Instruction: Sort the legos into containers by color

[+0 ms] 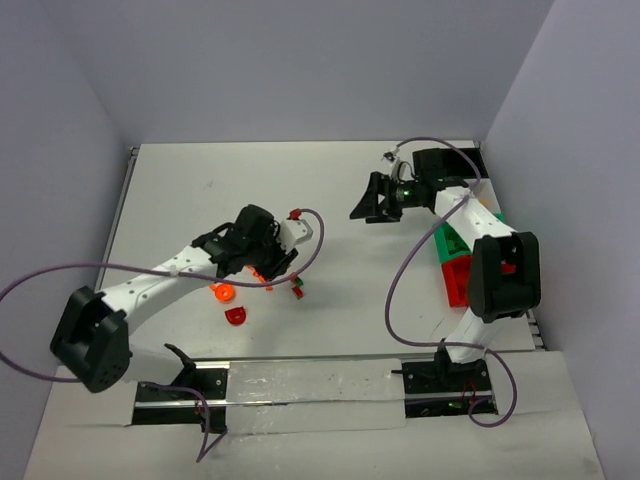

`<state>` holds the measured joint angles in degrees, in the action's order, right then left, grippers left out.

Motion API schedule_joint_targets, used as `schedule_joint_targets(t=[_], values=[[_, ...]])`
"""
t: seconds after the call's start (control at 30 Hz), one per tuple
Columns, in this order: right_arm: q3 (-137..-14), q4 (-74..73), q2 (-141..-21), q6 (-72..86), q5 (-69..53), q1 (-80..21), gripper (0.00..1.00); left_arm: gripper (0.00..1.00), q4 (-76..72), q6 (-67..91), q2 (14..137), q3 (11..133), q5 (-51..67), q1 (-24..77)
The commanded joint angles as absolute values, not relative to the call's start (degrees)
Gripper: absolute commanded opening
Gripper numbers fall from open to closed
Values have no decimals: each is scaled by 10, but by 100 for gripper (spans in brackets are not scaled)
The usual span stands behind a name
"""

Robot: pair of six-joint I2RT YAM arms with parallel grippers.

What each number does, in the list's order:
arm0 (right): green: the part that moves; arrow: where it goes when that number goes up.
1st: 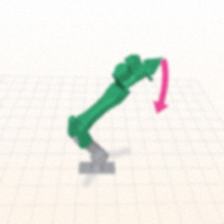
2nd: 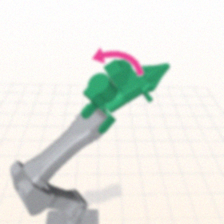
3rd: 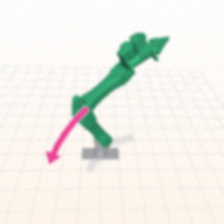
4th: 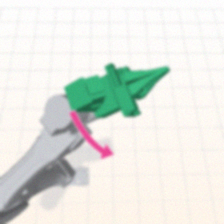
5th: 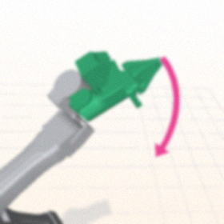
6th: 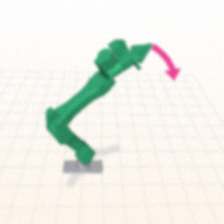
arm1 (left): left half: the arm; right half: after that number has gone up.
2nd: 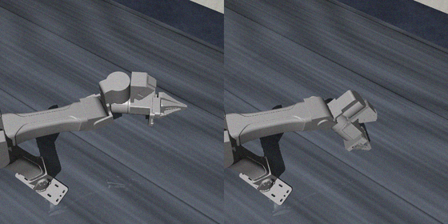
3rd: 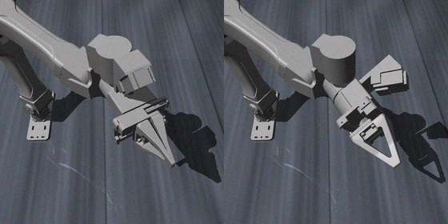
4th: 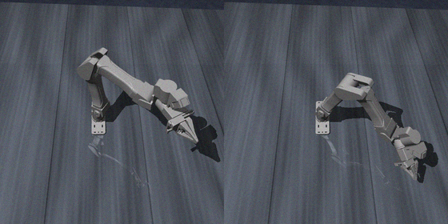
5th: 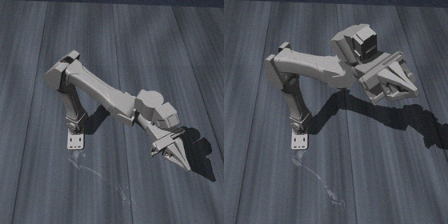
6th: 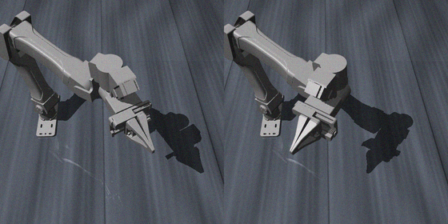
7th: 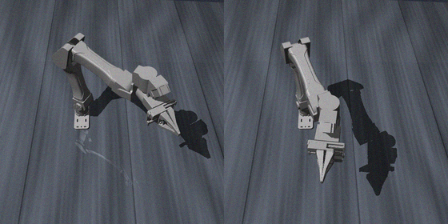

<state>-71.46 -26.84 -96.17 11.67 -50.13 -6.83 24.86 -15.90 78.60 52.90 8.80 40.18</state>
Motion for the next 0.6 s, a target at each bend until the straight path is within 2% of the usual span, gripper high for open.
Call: schedule_joint_targets(t=[0.0, 0.17, 0.57], values=[[-712, -149, -958, 210, -606, -119, 83, 14, 246, -156, 725, 559, 139, 405], [-714, -96, -975, 274, -633, -170, 83, 12, 261, -139, 727, 593, 168, 405], [-738, -135, -1024, 264, -646, -279, 80, 9, 263, -117, 731, 626, 182, 405]])
